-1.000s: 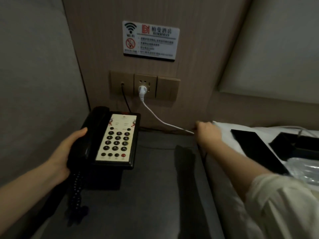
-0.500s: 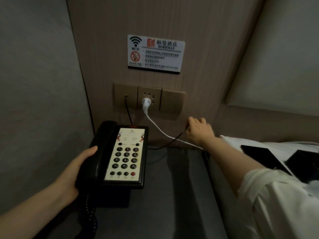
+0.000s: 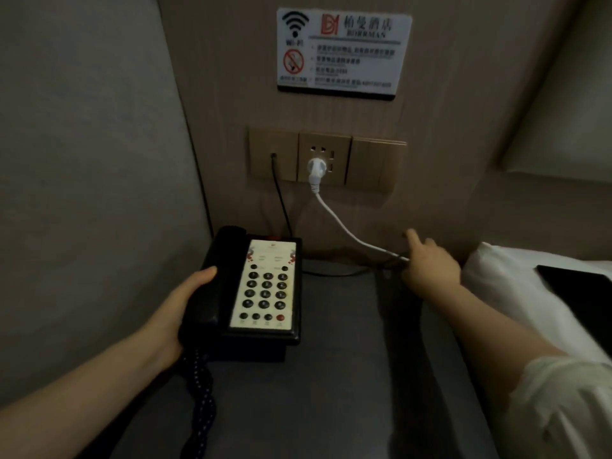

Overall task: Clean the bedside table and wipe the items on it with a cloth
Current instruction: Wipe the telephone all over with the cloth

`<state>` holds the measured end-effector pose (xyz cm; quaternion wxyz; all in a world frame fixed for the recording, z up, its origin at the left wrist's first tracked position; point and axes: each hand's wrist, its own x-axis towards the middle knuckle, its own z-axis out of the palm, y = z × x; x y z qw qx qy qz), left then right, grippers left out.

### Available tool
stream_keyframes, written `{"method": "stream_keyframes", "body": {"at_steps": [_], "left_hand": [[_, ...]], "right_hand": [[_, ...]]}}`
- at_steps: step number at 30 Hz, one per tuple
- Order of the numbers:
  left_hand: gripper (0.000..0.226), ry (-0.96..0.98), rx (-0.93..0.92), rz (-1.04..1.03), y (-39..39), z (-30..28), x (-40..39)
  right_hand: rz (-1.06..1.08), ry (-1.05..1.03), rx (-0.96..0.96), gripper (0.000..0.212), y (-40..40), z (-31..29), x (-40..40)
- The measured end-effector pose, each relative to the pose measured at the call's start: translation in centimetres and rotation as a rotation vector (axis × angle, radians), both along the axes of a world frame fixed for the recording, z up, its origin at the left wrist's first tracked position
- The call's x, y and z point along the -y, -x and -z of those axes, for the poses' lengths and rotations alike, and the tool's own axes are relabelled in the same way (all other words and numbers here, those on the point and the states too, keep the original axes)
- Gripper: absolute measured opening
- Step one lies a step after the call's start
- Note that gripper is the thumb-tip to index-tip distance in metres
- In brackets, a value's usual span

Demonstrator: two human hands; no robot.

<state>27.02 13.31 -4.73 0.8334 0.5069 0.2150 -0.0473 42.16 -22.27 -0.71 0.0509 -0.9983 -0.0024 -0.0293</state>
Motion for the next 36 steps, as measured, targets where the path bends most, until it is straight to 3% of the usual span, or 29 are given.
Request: {"method": "stream_keyframes", "body": {"at_steps": [2, 4, 6, 8, 9, 11, 19, 28, 36], "left_hand": [[0.044, 0.016, -0.017, 0.027, 0.4, -0.7, 0.5], [0.039, 0.046, -0.025, 0.025, 0.5, -0.8, 0.6], [0.039, 0.019, -0.041, 0.007, 0.6, -1.1, 0.9], [0.04, -0.004, -0.045, -0.006, 0.7, -1.6, 1.0], [0.042, -0.015, -0.053, -0.008, 0.7, -1.8, 1.0], [0.054, -0.041, -0.064, -0.02, 0.7, -1.9, 0.9], [0.083, -0.284, -0.167, 0.136, -0.3, -2.1, -1.5], [0.044, -0.374, -0.268, 0.218, -1.3, -3.2, -2.1], [0.056, -0.527, -0.266, 0.119, -1.5, -3.0, -2.2]], "right_hand": [[0.003, -0.152, 0.139, 0.058, 0.9, -0.1, -2.0], [0.009, -0.438, 0.083, 0.03, 1.3, -0.3, -4.6], [0.032, -0.802, -0.164, 0.022, 1.8, -0.3, -7.6], [0.062, -1.153, -0.536, 0.031, 3.2, -0.2, -10.7], [0.053, -1.232, -0.68, 0.035, 3.8, 0.1, -12.1], [0.024, -1.287, -0.796, 0.039, 4.7, 1.2, -14.2], [0.085, -1.435, -0.746, 0.027, 5.5, 3.1, -15.9], [0.127, -1.473, -0.753, 0.024, 5.1, 3.7, -16.7], [0.14, -1.499, -0.749, 0.024, 6.0, 3.8, -17.5]]}}
